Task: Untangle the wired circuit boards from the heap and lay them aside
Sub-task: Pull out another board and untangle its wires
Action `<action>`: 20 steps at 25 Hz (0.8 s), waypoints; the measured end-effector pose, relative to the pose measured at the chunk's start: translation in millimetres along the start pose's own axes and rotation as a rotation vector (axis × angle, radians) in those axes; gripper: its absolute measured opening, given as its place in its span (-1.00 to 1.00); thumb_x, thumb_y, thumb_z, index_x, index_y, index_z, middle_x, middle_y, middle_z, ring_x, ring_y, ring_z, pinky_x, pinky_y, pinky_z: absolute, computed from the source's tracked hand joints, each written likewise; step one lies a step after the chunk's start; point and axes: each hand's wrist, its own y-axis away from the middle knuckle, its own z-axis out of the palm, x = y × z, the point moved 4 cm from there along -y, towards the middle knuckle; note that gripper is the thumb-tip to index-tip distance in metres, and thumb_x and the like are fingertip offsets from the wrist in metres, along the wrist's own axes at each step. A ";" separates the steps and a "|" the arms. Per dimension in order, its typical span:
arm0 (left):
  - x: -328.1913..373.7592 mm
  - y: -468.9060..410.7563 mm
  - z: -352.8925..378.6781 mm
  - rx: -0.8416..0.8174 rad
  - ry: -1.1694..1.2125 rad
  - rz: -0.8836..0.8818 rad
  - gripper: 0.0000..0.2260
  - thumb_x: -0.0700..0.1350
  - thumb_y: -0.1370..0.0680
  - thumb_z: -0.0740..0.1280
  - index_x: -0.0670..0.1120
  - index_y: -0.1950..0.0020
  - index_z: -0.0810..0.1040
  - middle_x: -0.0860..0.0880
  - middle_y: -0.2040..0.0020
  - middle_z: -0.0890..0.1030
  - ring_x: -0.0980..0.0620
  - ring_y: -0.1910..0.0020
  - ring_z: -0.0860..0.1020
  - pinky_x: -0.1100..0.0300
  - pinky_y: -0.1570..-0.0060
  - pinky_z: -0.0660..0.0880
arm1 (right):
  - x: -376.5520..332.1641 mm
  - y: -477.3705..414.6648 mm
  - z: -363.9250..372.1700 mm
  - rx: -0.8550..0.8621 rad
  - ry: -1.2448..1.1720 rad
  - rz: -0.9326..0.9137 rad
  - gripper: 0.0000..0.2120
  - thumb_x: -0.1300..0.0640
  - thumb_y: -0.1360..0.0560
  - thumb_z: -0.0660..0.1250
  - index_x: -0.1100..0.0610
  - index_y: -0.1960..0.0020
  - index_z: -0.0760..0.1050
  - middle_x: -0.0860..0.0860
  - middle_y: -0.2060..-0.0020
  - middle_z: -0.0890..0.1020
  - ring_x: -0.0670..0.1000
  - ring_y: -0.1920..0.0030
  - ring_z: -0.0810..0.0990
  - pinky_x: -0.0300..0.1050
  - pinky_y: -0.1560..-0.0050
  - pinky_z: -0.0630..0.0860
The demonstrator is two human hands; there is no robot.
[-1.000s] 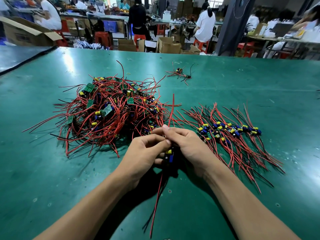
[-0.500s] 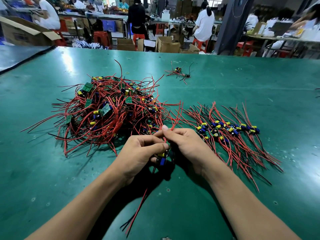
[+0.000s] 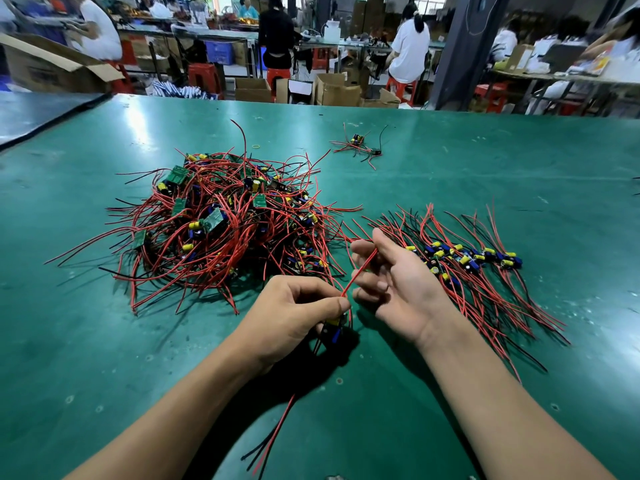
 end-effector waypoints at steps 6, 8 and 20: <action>-2.1 0.2 -1.8 0.046 -0.005 -0.009 -0.93 -0.25 -0.49 0.45 -0.18 0.20 0.68 -0.04 0.37 0.59 0.05 0.37 0.47 0.26 0.35 0.41 | -0.5 5.2 5.1 -0.064 0.083 -0.003 -0.48 -0.19 -0.62 0.16 0.10 0.23 0.71 -0.06 0.38 0.37 -0.15 0.57 0.18 -0.29 0.50 0.09; -3.0 -0.5 -4.3 0.101 -0.010 0.011 -0.92 -0.27 -0.50 0.44 -0.19 0.19 0.68 -0.06 0.33 0.62 0.07 0.34 0.51 0.21 0.29 0.43 | 4.1 9.4 9.4 -0.060 0.442 -0.104 -0.47 -0.32 -0.54 0.18 0.05 0.07 0.74 -0.05 0.44 0.42 -0.13 0.54 0.29 -0.29 0.51 0.20; -5.2 -4.2 -7.1 0.076 0.011 0.009 -0.85 -0.23 -0.48 0.46 -0.19 0.28 0.60 -0.13 0.36 0.53 -0.03 0.32 0.42 0.07 0.23 0.34 | 0.5 9.2 9.9 0.115 0.887 -0.361 -0.56 -0.16 -0.65 0.21 0.06 0.10 0.74 -0.14 0.48 0.62 -0.25 0.41 0.55 -0.45 0.36 0.35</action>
